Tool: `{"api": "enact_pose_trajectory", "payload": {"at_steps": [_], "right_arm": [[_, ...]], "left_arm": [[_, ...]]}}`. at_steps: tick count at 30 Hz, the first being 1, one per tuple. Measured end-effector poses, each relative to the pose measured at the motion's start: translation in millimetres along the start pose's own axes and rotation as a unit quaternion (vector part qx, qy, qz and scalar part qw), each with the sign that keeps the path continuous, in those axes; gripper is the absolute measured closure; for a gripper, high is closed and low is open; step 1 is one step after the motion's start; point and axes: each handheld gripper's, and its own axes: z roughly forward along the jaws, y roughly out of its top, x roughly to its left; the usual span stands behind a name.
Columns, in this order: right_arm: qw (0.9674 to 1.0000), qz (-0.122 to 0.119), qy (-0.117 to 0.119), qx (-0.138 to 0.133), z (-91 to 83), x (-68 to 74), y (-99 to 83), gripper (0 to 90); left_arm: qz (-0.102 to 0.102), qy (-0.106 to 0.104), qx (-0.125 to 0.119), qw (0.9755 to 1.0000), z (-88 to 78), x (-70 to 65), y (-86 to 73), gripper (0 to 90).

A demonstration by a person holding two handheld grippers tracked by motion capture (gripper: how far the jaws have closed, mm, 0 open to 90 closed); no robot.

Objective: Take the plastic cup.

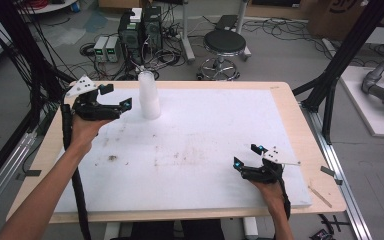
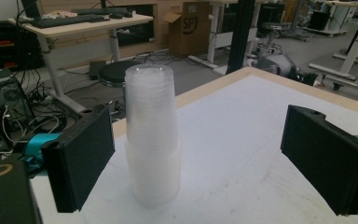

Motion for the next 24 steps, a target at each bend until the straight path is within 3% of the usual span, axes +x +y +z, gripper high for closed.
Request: {"api": "enact_pose_trajectory", "payload": {"at_steps": [7,16,24], "right_arm": [[1.0000,-0.002,-0.001,-0.005,-0.8,-0.3,-0.3,14.3],[1.0000,-0.002,-0.001,-0.008,-1.6,0.3,-0.6,14.3],[1.0000,-0.001,-0.002,-0.006,-1.2,0.4,-0.4,14.3]], "left_arm": [[0.001,-0.002,0.001,1.0000,13.4,9.2,19.3,9.6],[0.007,-0.004,0.019,0.9998,32.6,12.3,31.9,9.6],[0.004,-0.006,0.041,0.9991,55.7,23.9,50.8,9.6]]}}
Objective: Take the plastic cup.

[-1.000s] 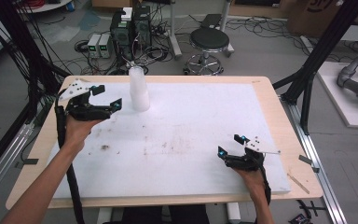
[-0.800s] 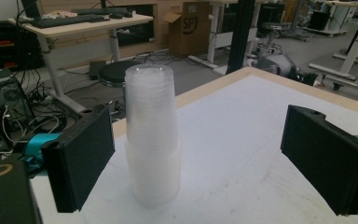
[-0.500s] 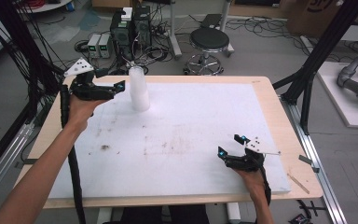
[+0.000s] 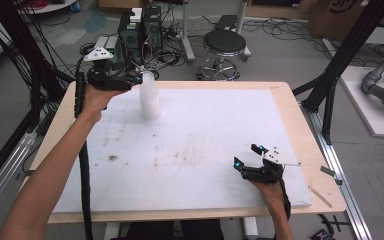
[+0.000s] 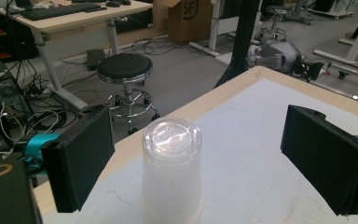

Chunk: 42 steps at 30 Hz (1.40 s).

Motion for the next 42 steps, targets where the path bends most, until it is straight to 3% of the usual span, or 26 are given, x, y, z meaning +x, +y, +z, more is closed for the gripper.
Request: {"api": "enact_pose_trajectory", "payload": {"at_steps": [5,8,10,13,14,18,25,30,36,37,42], "right_arm": [[1.0000,-0.001,0.002,0.000,0.4,-0.2,0.1,14.3],[1.0000,-0.001,0.004,-0.001,0.0,-0.6,-0.1,14.3],[1.0000,0.000,0.005,-0.002,0.0,-0.6,-0.2,14.3],[1.0000,0.002,0.006,-0.003,-0.6,-0.5,-0.2,14.4],[1.0000,0.001,0.006,-0.002,-0.4,-0.7,-0.2,14.4],[1.0000,0.002,0.006,-0.002,-0.4,-0.7,-0.2,14.4],[1.0000,0.000,0.005,-0.002,-0.3,-0.5,-0.3,14.3],[1.0000,-0.002,0.004,-0.003,-0.3,-0.2,-0.3,14.4],[1.0000,-0.002,0.003,-0.004,-0.6,-0.3,-0.4,14.4],[1.0000,-0.003,0.003,-0.004,-0.6,-0.2,-0.3,14.4],[1.0000,-0.003,0.003,-0.006,-1.1,0.1,-0.5,14.4]], "left_arm": [[-0.005,-0.001,0.018,0.9998,17.6,5.7,8.4,9.6],[-0.014,-0.021,0.033,0.9991,32.7,8.5,12.5,9.6],[-0.011,-0.023,0.038,0.9989,36.0,9.2,13.9,9.5],[-0.010,-0.017,0.040,0.9990,43.3,11.1,16.4,9.6],[-0.009,-0.013,0.058,0.9982,49.2,12.0,16.4,9.6],[-0.009,-0.010,0.071,0.9974,56.2,13.0,14.9,9.6],[-0.020,-0.006,0.106,0.9942,72.0,14.5,8.2,9.6],[-0.016,0.020,0.142,0.9895,84.5,12.5,6.5,10.3],[-0.024,0.028,0.167,0.9853,90.8,12.9,2.4,12.7],[-0.021,0.031,0.176,0.9836,92.3,12.8,0.5,12.7],[-0.017,0.032,0.185,0.9821,94.5,11.4,-3.1,12.7]]}}
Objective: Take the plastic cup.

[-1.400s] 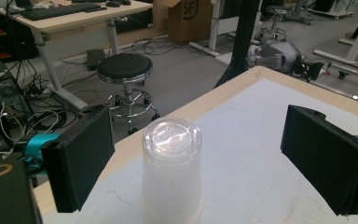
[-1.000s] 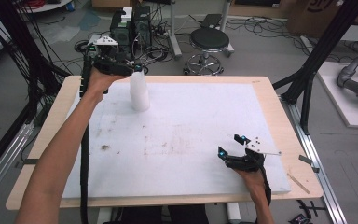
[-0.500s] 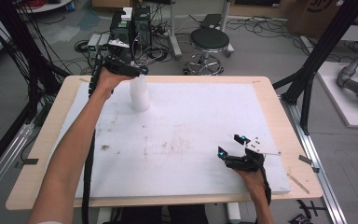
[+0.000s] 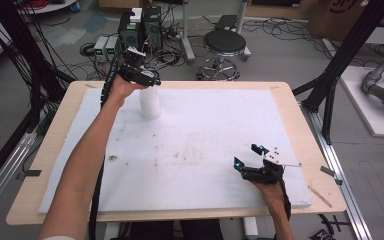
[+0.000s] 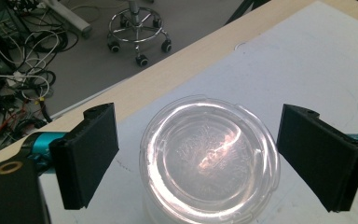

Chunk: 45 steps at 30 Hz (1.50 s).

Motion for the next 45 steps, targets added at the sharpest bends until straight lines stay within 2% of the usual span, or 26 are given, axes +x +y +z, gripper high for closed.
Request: {"api": "enact_pose_trajectory", "payload": {"at_steps": [2,6,7,17,21,25,33,37,45], "right_arm": [[1.0000,-0.001,0.000,-0.002,0.0,-0.3,0.1,14.4],[1.0000,-0.001,-0.001,-0.001,0.1,-0.4,0.1,14.4],[1.0000,0.006,0.001,0.003,0.3,-0.4,0.3,14.4],[1.0000,0.006,0.001,0.003,0.7,-1.0,0.2,14.4],[1.0000,0.004,0.000,0.002,0.7,-1.2,0.3,14.4],[1.0000,0.006,0.002,0.002,0.8,-1.6,0.3,14.4],[0.9999,0.010,0.002,0.005,1.4,-2.1,0.5,14.4],[1.0000,0.009,0.001,0.004,1.4,-2.1,0.4,14.4],[1.0000,0.009,0.000,0.005,1.4,-2.0,0.5,14.4]], "left_arm": [[0.006,0.010,0.003,0.9999,1.4,0.3,-1.1,12.9],[0.002,0.009,0.005,0.9999,3.8,0.9,-2.4,13.3],[0.003,0.008,0.010,0.9999,6.1,0.7,-3.2,13.3],[0.006,0.015,0.036,0.9992,15.3,-1.1,-7.6,16.7],[0.004,0.012,0.034,0.9993,15.8,-0.7,-8.5,18.5],[-0.001,0.008,0.040,0.9992,16.2,1.2,-9.9,24.1],[0.003,-0.002,0.040,0.9992,17.1,-1.1,-10.1,31.3],[0.004,0.003,0.043,0.9990,16.6,-2.4,-9.6,34.7],[0.004,0.007,0.045,0.9990,16.0,-3.7,-9.5,36.0]]}}
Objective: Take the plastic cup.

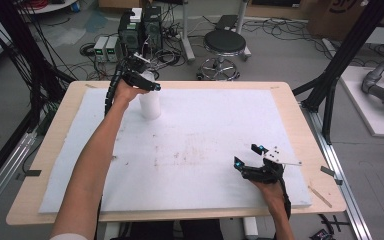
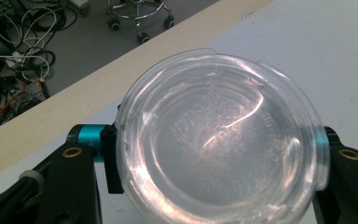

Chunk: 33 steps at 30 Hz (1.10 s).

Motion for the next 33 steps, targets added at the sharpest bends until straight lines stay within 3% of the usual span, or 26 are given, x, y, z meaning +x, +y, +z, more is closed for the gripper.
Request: {"api": "enact_pose_trajectory", "payload": {"at_steps": [16,20,33], "right_arm": [[1.0000,0.001,0.000,0.004,0.5,0.2,0.2,14.4],[1.0000,0.000,0.000,0.005,0.9,-0.1,0.3,14.3],[1.0000,0.001,-0.002,0.004,0.8,0.0,0.4,14.4]], "left_arm": [[-0.006,0.001,-0.020,0.9998,-12.2,-0.1,5.1,36.1],[-0.005,-0.003,-0.032,0.9995,-24.1,-1.8,16.5,36.4],[0.035,0.018,-0.065,0.9971,-85.3,-12.5,71.3,37.9]]}}
